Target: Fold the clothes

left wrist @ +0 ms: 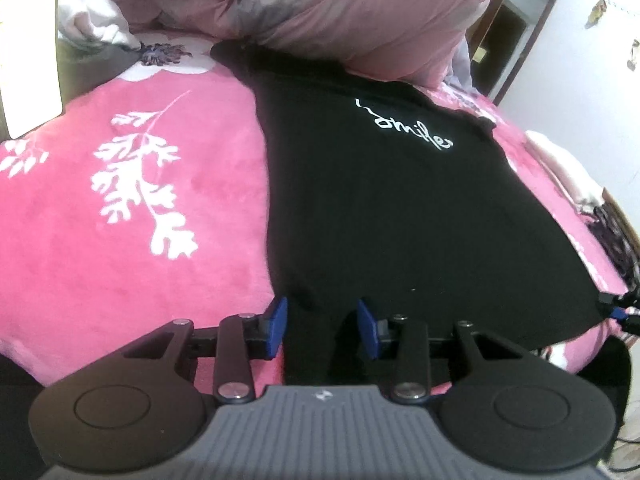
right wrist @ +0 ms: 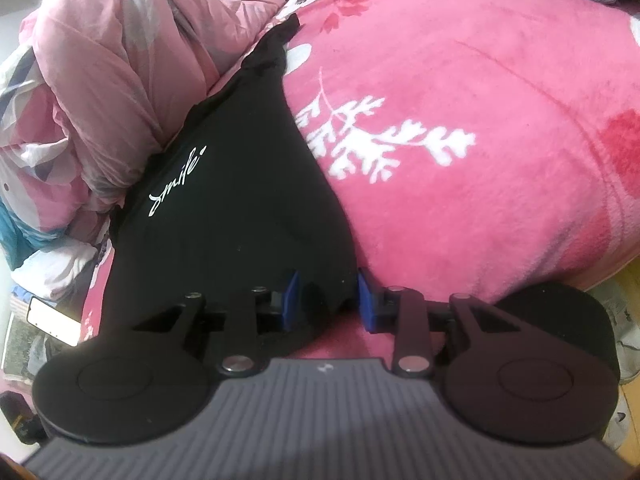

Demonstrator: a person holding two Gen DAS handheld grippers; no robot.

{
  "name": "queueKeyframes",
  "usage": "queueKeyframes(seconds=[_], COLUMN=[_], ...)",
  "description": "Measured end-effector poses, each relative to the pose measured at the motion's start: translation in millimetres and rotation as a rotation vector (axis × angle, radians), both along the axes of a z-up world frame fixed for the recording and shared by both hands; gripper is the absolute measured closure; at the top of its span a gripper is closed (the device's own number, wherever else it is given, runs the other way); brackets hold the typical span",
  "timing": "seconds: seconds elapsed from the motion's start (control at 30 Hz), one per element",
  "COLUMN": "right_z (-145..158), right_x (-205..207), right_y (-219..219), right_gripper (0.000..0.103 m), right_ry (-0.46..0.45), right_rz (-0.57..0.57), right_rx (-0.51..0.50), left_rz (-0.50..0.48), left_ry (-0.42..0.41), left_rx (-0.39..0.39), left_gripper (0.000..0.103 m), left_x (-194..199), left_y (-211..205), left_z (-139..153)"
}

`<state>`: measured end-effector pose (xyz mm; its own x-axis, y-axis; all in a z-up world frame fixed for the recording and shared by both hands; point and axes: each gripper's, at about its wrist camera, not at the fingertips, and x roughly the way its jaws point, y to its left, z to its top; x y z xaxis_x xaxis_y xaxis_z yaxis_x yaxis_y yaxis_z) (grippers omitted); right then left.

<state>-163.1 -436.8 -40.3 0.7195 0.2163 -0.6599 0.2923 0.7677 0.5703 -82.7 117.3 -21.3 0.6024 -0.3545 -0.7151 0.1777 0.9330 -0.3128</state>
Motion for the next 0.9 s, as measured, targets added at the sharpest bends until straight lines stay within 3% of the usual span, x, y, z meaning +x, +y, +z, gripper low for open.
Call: queueKeyframes(seconds=[0.03,0.1,0.23,0.37,0.5,0.63,0.7,0.8,0.9], right_z=[0,0,1,2,2,4,15,42,68], right_x=[0,1,2,2,2,2,0,-2,8], right_y=[0,1,2,5,6,8,14,35,69], right_gripper=[0.073,0.073,0.073,0.073,0.073,0.074,0.072,0.072,0.072], right_ry=[0.0,0.001,0.007,0.01,0.01,0.016,0.017,-0.052,-0.16], right_rz=[0.001,0.002,0.011,0.014,0.013,0.015,0.013,0.059,0.188], right_rx=[-0.005,-0.013,-0.029,-0.043,-0.051,-0.07,-0.128,-0.246,-0.26], left_rz=[0.009,0.041,0.111,0.148,0.122,0.087,0.077,0.065,0.047], left_ry=[0.01,0.027,0.008,0.006,0.068,0.06,0.046,0.032,0.008], left_rx=[-0.011,-0.024,-0.045,-0.079,-0.125,-0.094,-0.088,-0.068,-0.038], left_gripper=[0.084,0.095,0.098,0.097,0.092,0.082,0.081,0.079,0.075], left_x=[0,-3,-15,-22,-14,-13,-16,-19,-20], left_y=[2,10,28,45,46,32,30,26,20], left_z=[1,2,12,16,4,-1,1,2,2])
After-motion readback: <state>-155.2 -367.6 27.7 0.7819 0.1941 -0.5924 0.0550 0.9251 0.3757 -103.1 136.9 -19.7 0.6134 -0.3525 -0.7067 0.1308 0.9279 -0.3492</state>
